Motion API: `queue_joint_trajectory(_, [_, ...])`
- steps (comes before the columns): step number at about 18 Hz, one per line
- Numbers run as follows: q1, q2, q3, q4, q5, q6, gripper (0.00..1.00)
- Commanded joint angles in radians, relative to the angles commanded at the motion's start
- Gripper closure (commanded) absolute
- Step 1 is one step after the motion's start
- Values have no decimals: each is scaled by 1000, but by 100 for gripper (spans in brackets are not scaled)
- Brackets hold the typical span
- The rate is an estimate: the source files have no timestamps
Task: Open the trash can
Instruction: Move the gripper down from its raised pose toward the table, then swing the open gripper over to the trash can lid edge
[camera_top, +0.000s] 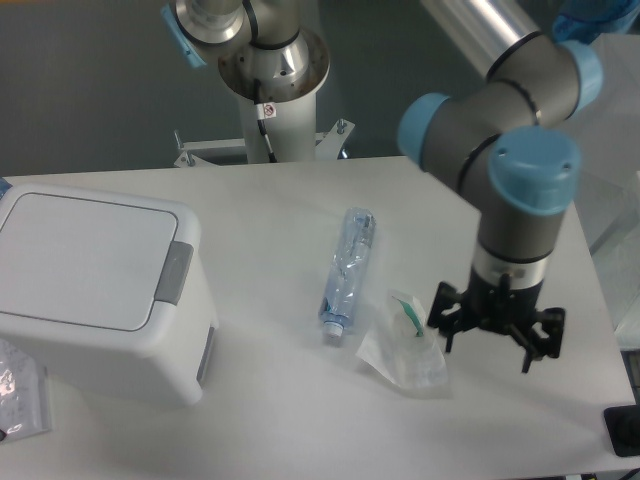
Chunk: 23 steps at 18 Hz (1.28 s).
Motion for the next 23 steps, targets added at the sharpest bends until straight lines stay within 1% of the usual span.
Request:
queue_joint_trajectory(1, [-17, 9, -3, -2, -29, -23, 0])
queue_joint_trajectory(4, [-40, 18, -8, -2, -170, -118, 0])
queue_joint_trajectory(6, [-66, 47, -9, -2, -227, -152, 0])
queue_joint_trajectory(8, [-71, 74, -17, -6, -282, -180, 0])
queue_joint_trajectory(12, [-72, 141, -67, -8, -290, -304, 0])
queue_joint_trajectory(15, [-72, 208, -145, -9, -284, -374, 0])
queue_joint_trajectory(17, [-101, 242, -184, -11, -278, -425, 0])
queue_joint_trajectory(20, [-147, 281, -238, -11, -290, -434, 0])
queue_joint_trajectory(23, [-155, 324, -285, -12, -290, -465, 0])
